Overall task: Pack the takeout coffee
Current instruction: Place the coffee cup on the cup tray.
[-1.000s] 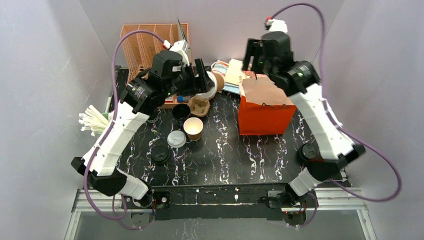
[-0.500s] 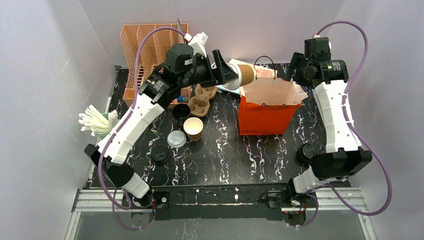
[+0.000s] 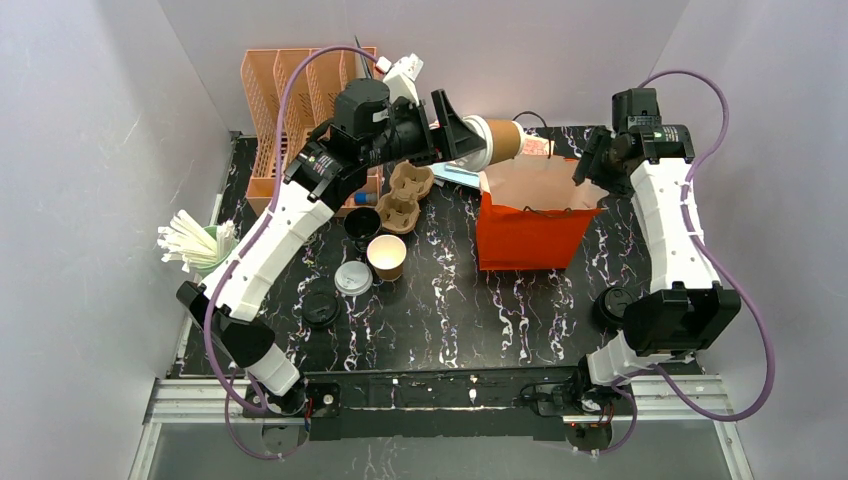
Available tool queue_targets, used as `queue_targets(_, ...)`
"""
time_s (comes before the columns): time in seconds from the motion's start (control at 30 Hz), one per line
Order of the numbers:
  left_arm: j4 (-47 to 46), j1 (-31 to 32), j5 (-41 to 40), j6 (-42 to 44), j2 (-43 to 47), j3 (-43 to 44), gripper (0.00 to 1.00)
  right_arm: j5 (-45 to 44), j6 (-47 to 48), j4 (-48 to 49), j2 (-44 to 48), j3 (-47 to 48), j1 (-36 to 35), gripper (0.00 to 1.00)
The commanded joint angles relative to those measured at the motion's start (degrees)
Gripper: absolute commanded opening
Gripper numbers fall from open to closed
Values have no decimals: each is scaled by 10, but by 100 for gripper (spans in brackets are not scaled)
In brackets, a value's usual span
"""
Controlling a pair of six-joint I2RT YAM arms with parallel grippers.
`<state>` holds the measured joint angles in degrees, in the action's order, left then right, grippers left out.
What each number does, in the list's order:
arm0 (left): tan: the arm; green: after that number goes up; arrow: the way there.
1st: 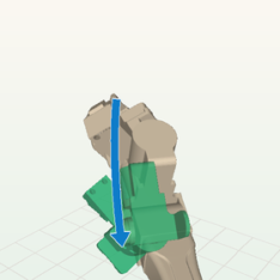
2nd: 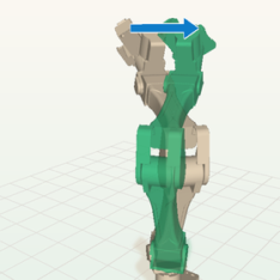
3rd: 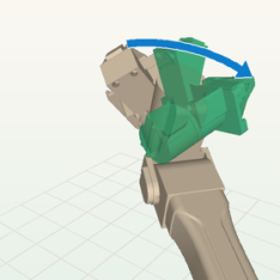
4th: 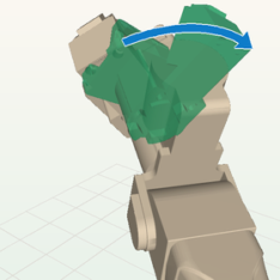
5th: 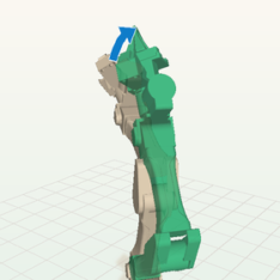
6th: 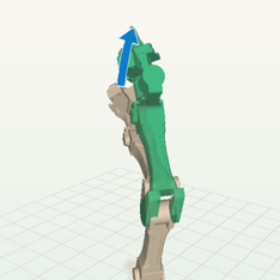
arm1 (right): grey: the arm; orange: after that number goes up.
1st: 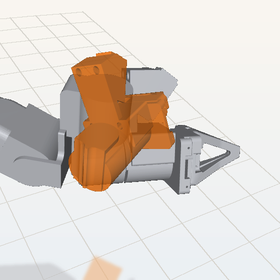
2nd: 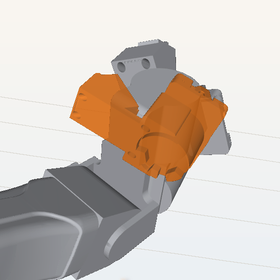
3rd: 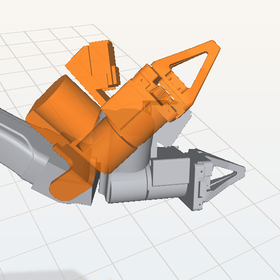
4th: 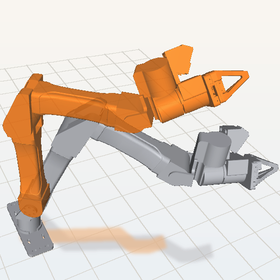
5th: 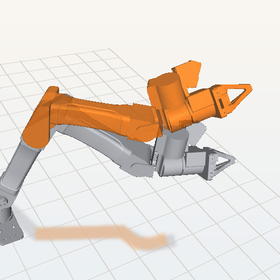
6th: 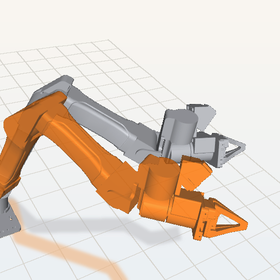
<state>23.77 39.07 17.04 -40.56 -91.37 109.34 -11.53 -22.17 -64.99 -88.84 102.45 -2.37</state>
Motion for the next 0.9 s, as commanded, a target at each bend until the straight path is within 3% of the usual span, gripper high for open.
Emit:
queue_targets(0.0, -7, -1, 13, 11, -2, 30, 58, 49, 1, 17, 2, -21, -1, 62)
queue_targets(0.1, 6, -1, 8, 24, -1, 35, 57, 76, 10, 24, 5, -36, -17, 45)
queue_targets(0.37, 97, -2, -4, 86, -16, 102, 57, 61, -17, -11, 26, -31, -141, 2)
queue_targets(0.73, 230, -2, 14, 151, -17, 162, 57, 105, -36, -66, 94, -71, -216, 1)
queue_targets(0.83, 260, -2, 20, 168, -20, 173, 57, 81, -49, -54, 115, -90, -215, 21)
queue_targets(0.87, 271, -1, 20, 172, -22, 175, 57, 74, -52, -48, 116, -92, -216, 31)
